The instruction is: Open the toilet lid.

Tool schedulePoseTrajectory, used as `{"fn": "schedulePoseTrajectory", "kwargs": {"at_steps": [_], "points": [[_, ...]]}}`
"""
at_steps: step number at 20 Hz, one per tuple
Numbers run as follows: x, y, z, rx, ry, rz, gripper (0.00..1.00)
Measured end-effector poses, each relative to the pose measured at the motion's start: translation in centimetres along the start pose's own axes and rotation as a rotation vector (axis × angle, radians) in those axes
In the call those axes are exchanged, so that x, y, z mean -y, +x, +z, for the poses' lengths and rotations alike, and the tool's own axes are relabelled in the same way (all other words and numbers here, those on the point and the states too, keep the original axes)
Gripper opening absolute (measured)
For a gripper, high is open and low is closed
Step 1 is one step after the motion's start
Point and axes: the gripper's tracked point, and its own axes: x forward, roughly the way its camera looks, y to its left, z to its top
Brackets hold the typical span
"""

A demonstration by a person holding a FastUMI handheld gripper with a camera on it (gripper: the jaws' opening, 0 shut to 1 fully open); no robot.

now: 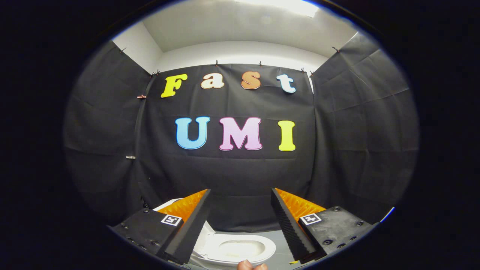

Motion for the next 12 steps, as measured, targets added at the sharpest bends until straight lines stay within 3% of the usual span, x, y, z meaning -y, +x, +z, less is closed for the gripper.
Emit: {"fn": "schedulePoseTrajectory", "kwargs": {"at_steps": [12], "points": [[1.4, 0.3, -0.7, -0.018, -0.021, -0.051, 0.98]]}}
